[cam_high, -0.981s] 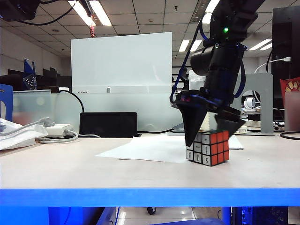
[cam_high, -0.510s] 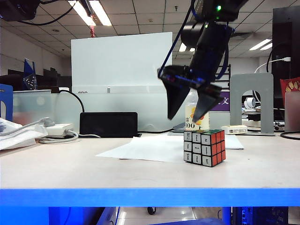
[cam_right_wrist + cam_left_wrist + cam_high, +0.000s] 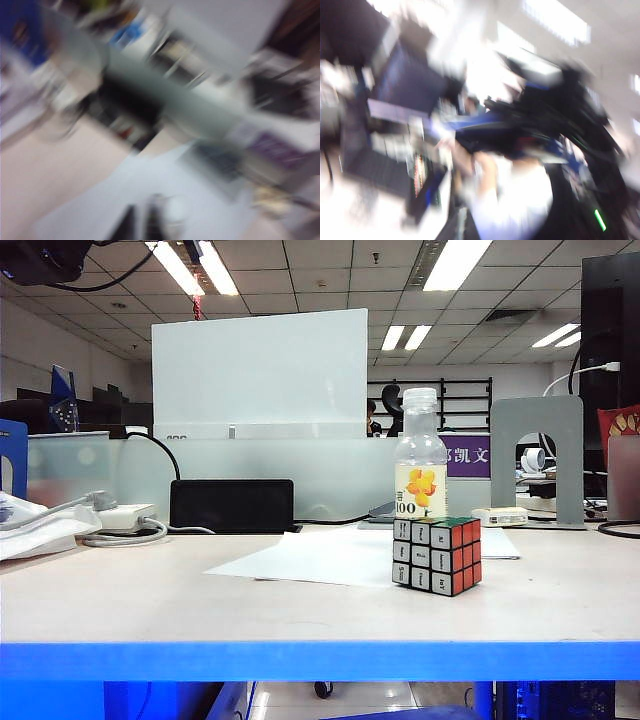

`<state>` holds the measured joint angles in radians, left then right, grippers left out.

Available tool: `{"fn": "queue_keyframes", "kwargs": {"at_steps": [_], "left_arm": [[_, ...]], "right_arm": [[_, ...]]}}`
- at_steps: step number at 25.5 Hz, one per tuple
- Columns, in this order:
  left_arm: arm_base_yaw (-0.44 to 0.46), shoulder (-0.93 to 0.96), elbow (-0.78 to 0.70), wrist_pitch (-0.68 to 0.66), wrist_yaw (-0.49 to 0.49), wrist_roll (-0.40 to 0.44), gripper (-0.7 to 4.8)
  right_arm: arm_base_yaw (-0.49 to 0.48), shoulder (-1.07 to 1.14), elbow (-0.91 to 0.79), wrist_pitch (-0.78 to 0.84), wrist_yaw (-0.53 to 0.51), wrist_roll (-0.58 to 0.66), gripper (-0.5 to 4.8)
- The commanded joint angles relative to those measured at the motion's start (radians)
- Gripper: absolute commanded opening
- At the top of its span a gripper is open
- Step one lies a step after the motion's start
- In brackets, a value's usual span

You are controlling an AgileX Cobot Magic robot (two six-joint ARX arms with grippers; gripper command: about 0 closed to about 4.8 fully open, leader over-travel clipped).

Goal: Rotate the Rubik's Cube so that the bottom side is facing up.

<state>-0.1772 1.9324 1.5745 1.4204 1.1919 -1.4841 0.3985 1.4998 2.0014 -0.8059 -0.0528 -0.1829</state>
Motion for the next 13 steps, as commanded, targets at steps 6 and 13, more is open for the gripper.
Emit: {"fn": "queue_keyframes", "kwargs": {"at_steps": [6, 13], "left_arm": [[0.036, -0.013, 0.002, -0.002, -0.324, 0.113, -0.06], [0.216, -0.097, 0.002, -0.122, -0.272, 0.206, -0.06]], "right_arm": [[-0.055, -0.415, -0.014, -0.061, 0.202, -0.013, -0.08], [-0.092, -0.936, -0.551, 0.114, 0.265, 0.068, -0.08]]}}
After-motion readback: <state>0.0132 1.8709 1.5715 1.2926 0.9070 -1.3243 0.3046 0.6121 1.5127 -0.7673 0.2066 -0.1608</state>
